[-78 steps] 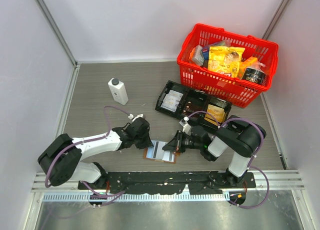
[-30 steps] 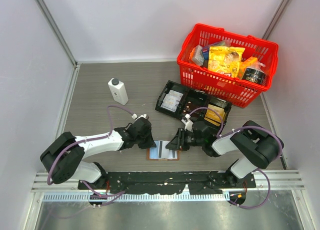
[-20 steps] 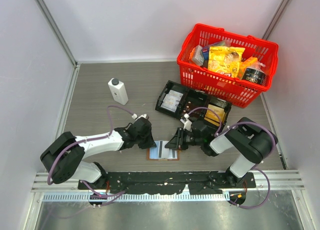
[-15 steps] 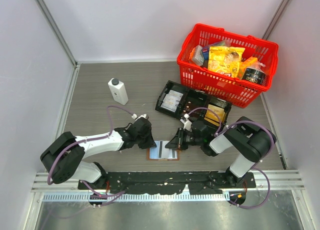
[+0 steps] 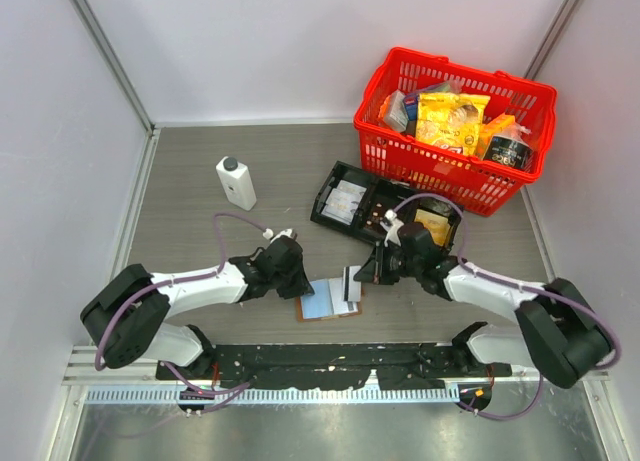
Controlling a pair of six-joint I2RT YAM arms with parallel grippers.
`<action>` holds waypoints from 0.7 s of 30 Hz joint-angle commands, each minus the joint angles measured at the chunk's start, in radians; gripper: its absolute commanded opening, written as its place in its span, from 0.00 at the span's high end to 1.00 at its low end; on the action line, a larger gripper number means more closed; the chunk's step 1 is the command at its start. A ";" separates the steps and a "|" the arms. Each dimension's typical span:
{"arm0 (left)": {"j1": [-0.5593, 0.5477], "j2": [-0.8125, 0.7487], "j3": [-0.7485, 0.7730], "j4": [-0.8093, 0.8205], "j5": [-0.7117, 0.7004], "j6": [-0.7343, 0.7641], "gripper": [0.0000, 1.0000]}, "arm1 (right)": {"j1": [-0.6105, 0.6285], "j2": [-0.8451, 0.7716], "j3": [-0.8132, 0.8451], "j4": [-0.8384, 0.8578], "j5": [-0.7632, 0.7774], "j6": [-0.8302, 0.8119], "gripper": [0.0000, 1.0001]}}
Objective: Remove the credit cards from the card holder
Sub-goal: Remove the credit card from the card holder, then place the credit card in the storage box.
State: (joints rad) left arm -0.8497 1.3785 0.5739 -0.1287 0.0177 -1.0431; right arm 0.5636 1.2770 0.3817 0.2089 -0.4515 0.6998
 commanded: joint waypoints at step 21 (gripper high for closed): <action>0.299 -0.611 0.325 -0.584 -0.430 0.359 0.16 | 0.392 0.413 1.199 -1.068 1.108 -0.632 0.99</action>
State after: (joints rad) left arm -0.5537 0.8837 0.8494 -0.5529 -0.2111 -0.7986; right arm 0.8989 1.5635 1.4292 -0.7490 0.3729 0.2054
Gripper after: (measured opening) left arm 0.793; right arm 0.035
